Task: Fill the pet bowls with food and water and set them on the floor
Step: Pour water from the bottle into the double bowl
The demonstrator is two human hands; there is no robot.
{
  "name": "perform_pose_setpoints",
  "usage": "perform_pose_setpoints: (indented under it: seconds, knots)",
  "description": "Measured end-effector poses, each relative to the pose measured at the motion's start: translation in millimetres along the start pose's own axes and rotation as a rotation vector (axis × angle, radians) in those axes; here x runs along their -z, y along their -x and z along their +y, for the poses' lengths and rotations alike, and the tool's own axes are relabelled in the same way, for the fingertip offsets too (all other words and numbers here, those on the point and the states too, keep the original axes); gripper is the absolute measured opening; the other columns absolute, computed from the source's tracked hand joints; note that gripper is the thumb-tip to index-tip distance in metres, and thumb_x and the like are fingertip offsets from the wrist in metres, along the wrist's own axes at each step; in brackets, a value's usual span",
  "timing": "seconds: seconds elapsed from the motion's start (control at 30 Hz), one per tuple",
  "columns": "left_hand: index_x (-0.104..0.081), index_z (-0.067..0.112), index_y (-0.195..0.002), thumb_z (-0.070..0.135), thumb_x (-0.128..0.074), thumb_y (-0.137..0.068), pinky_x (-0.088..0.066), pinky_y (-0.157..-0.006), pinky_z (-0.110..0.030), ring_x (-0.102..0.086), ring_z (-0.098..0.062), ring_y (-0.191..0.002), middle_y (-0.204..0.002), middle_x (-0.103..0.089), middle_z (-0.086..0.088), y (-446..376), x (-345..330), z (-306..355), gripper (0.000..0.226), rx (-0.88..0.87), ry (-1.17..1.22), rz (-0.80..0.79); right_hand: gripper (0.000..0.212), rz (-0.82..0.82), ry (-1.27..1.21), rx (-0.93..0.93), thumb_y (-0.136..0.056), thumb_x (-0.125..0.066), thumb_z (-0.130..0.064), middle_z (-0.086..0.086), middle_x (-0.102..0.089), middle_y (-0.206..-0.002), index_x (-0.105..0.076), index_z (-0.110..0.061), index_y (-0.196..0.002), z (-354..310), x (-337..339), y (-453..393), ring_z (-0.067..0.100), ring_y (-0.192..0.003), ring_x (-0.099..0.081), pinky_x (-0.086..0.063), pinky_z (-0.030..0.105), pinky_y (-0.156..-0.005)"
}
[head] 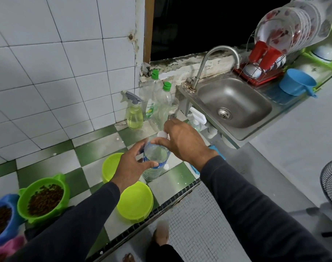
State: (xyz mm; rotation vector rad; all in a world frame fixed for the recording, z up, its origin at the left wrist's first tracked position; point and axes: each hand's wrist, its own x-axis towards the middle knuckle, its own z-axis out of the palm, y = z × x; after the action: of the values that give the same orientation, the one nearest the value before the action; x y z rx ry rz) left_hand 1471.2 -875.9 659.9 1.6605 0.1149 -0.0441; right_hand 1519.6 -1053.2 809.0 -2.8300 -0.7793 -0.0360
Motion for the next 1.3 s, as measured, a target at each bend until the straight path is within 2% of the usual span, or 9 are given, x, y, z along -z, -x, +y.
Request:
perform_pose_setpoints:
  seconds: [0.13,0.23,0.33,0.47,0.6,0.77,0.9,1.03,1.3]
  knots:
    - [-0.057,0.042,-0.14,0.014,-0.096,-0.067,-0.058,-0.095,-0.032,-0.059,-0.001,-0.126,-0.128,-0.068,0.023,1,2,0,0.088,-0.001,-0.009,0.006,0.045,-0.071,-0.161,0.158,-0.095,-0.067,-0.034,0.004,-0.058,-0.107,-0.058,-0.019,-0.136,7,5,4,0.023,-0.096,-0.058,-0.049,0.037,-0.081]
    - [-0.056,0.04,-0.143,0.012,-0.096,-0.067,-0.058,-0.091,-0.024,-0.059,0.001,-0.125,-0.128,-0.067,0.023,2,1,1,0.09,-0.002,-0.006,0.017,0.037,-0.056,-0.139,0.156,-0.095,-0.062,-0.014,0.002,-0.055,-0.103,-0.061,-0.02,-0.132,7,4,4,0.023,-0.094,-0.054,-0.051,0.042,-0.08]
    - [-0.056,0.036,-0.144,0.011,-0.096,-0.068,-0.058,-0.088,-0.021,-0.059,0.0,-0.124,-0.129,-0.068,0.02,3,-1,3,0.09,-0.005,-0.006,0.018,0.027,-0.059,-0.12,0.083,-0.097,-0.064,-0.032,0.004,-0.059,-0.104,-0.061,-0.016,-0.118,6,-1,3,0.025,-0.093,-0.057,-0.05,0.041,-0.077]
    - [-0.057,0.039,-0.143,0.014,-0.096,-0.068,-0.059,-0.091,-0.027,-0.06,-0.001,-0.123,-0.126,-0.069,0.02,4,1,2,0.088,-0.013,-0.027,0.022,0.05,0.009,-0.072,-0.005,-0.089,-0.06,-0.065,0.003,-0.059,-0.09,-0.057,-0.015,-0.096,9,-4,3,0.022,-0.079,-0.056,-0.036,0.031,-0.063]
    - [-0.056,0.038,-0.143,0.013,-0.096,-0.067,-0.059,-0.093,-0.029,-0.059,0.0,-0.124,-0.126,-0.068,0.023,3,0,3,0.089,-0.011,-0.022,0.022,0.061,-0.016,-0.163,0.081,-0.093,-0.066,-0.048,0.004,-0.059,-0.116,-0.047,-0.022,-0.145,11,-3,8,0.021,-0.097,-0.059,-0.05,0.036,-0.081]
    - [-0.058,0.046,-0.137,0.013,-0.097,-0.067,-0.058,-0.092,-0.027,-0.059,0.001,-0.123,-0.125,-0.068,0.024,3,-2,2,0.087,-0.01,-0.023,0.028,0.033,-0.015,-0.149,0.083,-0.098,-0.064,-0.034,0.004,-0.059,-0.108,-0.063,-0.018,-0.127,7,-2,5,0.023,-0.094,-0.057,-0.052,0.043,-0.083]
    - [-0.057,0.038,-0.143,0.014,-0.097,-0.067,-0.058,-0.087,-0.021,-0.059,0.003,-0.122,-0.127,-0.068,0.022,2,-1,2,0.089,-0.003,-0.022,0.04,0.039,-0.012,-0.13,0.008,-0.096,-0.063,-0.046,0.007,-0.063,-0.112,-0.061,-0.014,-0.118,2,-3,2,0.028,-0.099,-0.06,-0.052,0.043,-0.084]
    - [-0.057,0.038,-0.143,0.012,-0.096,-0.067,-0.057,-0.085,-0.018,-0.059,0.004,-0.121,-0.125,-0.068,0.023,2,0,3,0.089,0.004,-0.015,0.036,0.045,-0.049,-0.146,0.067,-0.097,-0.064,-0.042,0.005,-0.062,-0.116,-0.057,-0.02,-0.135,2,0,3,0.026,-0.103,-0.059,-0.051,0.042,-0.086]
    - [-0.055,0.034,-0.146,0.013,-0.095,-0.07,-0.055,-0.084,-0.014,-0.059,0.002,-0.122,-0.129,-0.068,0.017,6,-4,5,0.088,-0.006,-0.045,0.063,0.031,0.004,-0.177,0.018,-0.098,-0.063,-0.036,0.006,-0.062,-0.11,-0.064,-0.015,-0.121,-3,-5,5,0.028,-0.099,-0.058,-0.05,0.042,-0.086]
